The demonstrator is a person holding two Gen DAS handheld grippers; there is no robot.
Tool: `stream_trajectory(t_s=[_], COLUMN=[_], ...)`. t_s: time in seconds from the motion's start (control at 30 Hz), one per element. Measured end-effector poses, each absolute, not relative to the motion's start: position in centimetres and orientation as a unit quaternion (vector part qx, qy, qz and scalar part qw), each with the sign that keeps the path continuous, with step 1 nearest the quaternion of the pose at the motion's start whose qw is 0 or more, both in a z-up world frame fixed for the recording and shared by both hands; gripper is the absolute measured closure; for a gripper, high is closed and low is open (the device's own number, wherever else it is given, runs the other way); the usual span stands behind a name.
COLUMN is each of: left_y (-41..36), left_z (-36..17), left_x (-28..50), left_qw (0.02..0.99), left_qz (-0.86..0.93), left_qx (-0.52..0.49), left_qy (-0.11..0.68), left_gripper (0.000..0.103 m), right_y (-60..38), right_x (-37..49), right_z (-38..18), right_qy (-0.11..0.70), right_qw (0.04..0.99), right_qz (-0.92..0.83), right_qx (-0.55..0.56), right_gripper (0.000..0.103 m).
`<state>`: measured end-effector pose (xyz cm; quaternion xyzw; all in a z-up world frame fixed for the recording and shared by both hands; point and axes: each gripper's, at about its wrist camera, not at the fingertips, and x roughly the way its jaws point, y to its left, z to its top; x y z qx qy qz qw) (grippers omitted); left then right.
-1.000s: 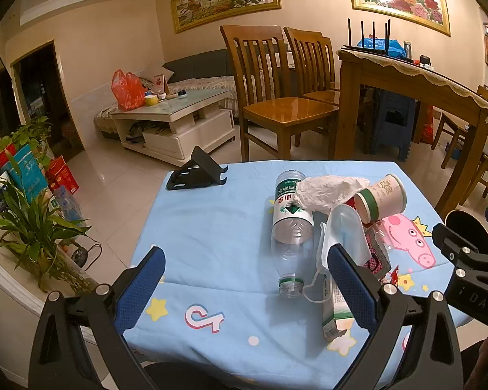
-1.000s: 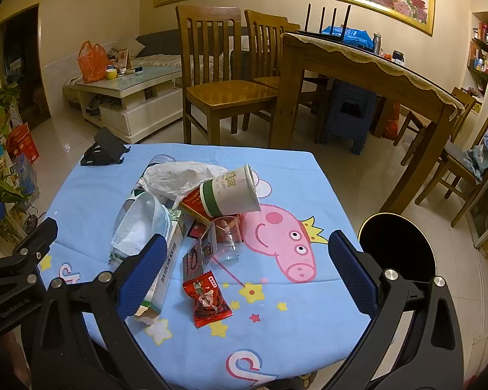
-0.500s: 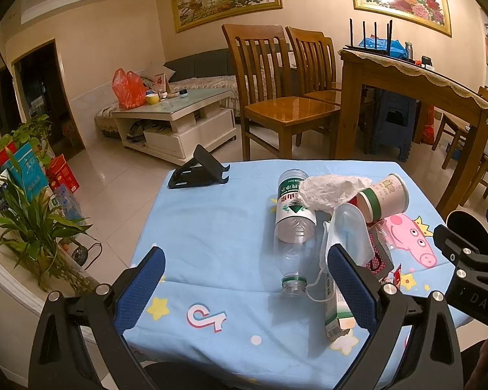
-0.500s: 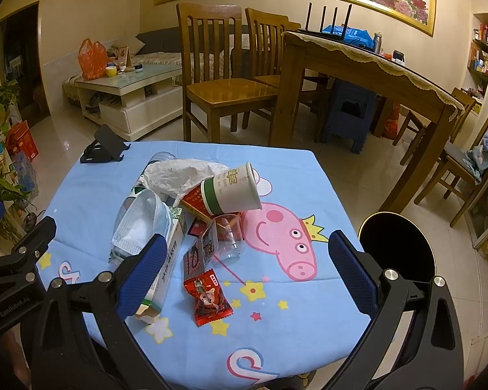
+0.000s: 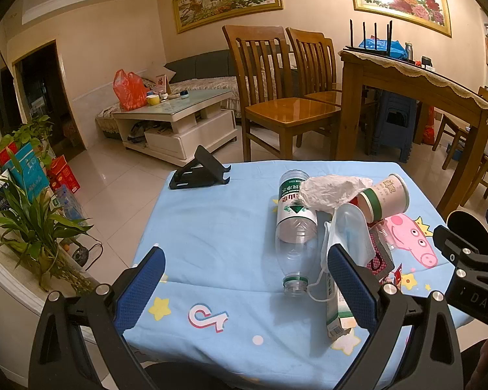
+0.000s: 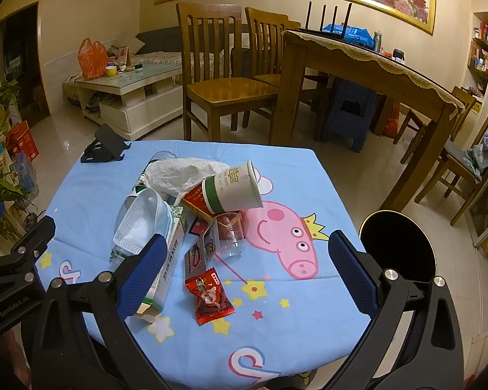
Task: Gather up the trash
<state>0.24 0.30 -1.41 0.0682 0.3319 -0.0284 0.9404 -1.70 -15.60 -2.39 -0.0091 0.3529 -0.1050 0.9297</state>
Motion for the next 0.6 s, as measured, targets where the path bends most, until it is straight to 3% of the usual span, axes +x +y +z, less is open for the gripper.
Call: stream_trajectory(t_s=[0.6], left_y=[0.29], left_z=[-1.39], left_x=[0.26], left_qw=[0.94], left_qz=[-0.028], left_qx=[0.067], left_qy=[0.332], left_gripper=[0.007], right_y=[-15.24], right_x=[-1.93], right_z=[-2.43], right_qy=[0.354], right_qw=[0.929], right_qz=[-0.105], right_qx=[-0.009], right_gripper=[0.005])
